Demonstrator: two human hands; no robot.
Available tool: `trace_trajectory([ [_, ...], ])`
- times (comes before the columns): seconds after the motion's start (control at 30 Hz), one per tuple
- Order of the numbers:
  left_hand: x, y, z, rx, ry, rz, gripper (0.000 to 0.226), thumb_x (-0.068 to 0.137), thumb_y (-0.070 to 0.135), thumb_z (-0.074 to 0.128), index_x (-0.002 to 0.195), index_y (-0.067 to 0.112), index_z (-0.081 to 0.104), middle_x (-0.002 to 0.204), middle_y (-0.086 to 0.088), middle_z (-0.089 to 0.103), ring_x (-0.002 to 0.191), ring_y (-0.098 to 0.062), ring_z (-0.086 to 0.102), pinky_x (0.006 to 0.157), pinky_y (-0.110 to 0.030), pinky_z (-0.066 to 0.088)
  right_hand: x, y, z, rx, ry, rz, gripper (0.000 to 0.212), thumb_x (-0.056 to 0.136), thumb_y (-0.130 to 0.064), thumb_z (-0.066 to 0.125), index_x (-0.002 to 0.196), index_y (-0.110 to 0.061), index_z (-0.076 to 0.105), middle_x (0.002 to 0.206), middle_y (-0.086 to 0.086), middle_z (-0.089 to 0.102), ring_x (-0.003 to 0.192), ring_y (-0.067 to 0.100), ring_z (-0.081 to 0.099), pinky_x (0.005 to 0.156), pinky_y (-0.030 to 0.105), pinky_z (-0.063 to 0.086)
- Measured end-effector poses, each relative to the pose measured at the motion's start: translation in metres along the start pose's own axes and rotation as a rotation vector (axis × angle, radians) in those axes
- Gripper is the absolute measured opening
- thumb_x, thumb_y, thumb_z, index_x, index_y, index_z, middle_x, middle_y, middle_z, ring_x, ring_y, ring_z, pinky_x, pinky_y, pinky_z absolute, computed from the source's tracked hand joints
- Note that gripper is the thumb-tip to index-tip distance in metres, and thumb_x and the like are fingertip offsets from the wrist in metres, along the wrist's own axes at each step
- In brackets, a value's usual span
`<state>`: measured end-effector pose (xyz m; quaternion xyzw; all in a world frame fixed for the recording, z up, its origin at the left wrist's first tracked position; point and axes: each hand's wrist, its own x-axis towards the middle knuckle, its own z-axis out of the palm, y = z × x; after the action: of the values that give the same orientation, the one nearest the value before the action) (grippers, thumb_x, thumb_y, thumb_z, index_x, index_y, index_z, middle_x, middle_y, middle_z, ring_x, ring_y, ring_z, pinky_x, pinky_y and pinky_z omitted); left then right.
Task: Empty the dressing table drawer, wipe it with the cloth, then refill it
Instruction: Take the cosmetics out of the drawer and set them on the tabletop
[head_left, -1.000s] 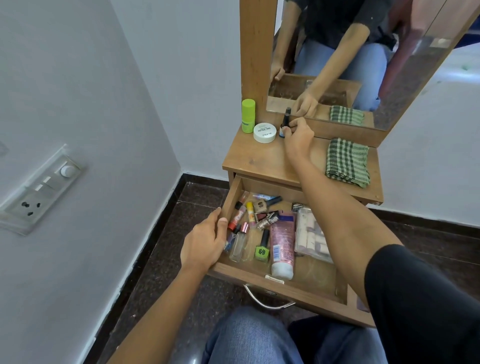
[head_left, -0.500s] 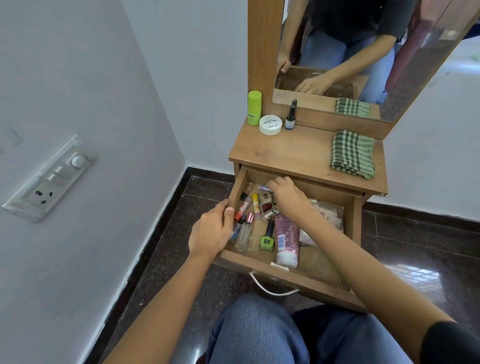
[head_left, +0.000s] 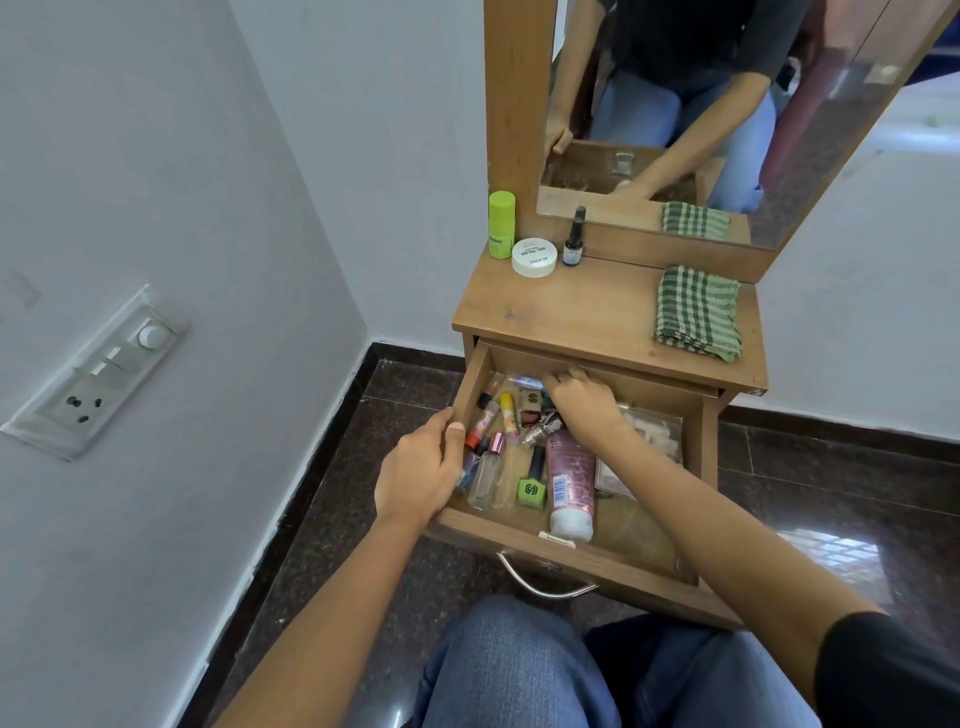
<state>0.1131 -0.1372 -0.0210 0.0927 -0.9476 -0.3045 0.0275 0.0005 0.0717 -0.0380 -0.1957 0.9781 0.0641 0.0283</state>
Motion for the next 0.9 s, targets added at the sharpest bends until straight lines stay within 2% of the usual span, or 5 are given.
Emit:
trace_trajectory([
  [0.2, 0.000, 0.000, 0.000, -0.004, 0.001, -0.003, 0.045, 0.102, 0.045, 0.034, 0.139, 0.026, 0.051, 0.102, 0.007, 0.070, 0.080, -0.005, 0.059, 0.062, -0.020, 0.042, -0.005, 0.003, -0.003, 0.035, -0.026, 0.007, 0.044, 0.084, 0.006, 0.052, 0.125, -0.008, 0.049, 0.118, 0.013, 0.060, 0.112, 0.029, 0.056, 0.081, 0.040, 0.051],
  [0.33, 0.000, 0.001, -0.001, -0.012, -0.007, 0.007, 0.044, 0.102, 0.044, 0.034, 0.139, 0.026, 0.051, 0.108, 0.004, 0.070, 0.092, -0.013, 0.065, 0.077, -0.032, 0.053, -0.006, 0.003, -0.011, 0.142, 0.062, -0.024, 0.033, 0.086, 0.005, 0.047, 0.116, -0.008, 0.051, 0.116, 0.011, 0.054, 0.105, 0.031, 0.057, 0.074, 0.040, 0.048],
  [0.5, 0.000, 0.000, -0.001, -0.011, 0.002, 0.012, 0.043, 0.102, 0.043, 0.034, 0.138, 0.026, 0.052, 0.103, 0.004, 0.070, 0.087, -0.013, 0.064, 0.071, -0.030, 0.049, -0.009, -0.002, -0.046, 0.360, 0.199, -0.126, 0.015, 0.092, -0.005, 0.046, 0.105, -0.004, 0.054, 0.108, 0.013, 0.052, 0.086, 0.034, 0.058, 0.068, 0.043, 0.049],
  [0.63, 0.000, 0.001, -0.002, -0.024, -0.019, 0.004, 0.044, 0.102, 0.043, 0.034, 0.139, 0.026, 0.052, 0.100, 0.004, 0.070, 0.087, -0.014, 0.065, 0.075, -0.035, 0.054, 0.010, 0.011, -0.086, 0.589, 0.355, -0.043, 0.015, 0.088, 0.001, 0.049, 0.098, -0.005, 0.059, 0.103, 0.011, 0.057, 0.082, 0.029, 0.056, 0.069, 0.036, 0.047],
  [0.9, -0.001, 0.002, -0.003, -0.017, -0.013, 0.009, 0.044, 0.102, 0.044, 0.033, 0.139, 0.028, 0.051, 0.101, 0.006, 0.070, 0.086, -0.011, 0.064, 0.071, -0.030, 0.051, 0.076, 0.054, -0.113, 0.411, 0.372, -0.003, 0.021, 0.078, 0.011, 0.055, 0.091, -0.004, 0.063, 0.100, 0.014, 0.055, 0.093, 0.033, 0.053, 0.071, 0.036, 0.039],
])
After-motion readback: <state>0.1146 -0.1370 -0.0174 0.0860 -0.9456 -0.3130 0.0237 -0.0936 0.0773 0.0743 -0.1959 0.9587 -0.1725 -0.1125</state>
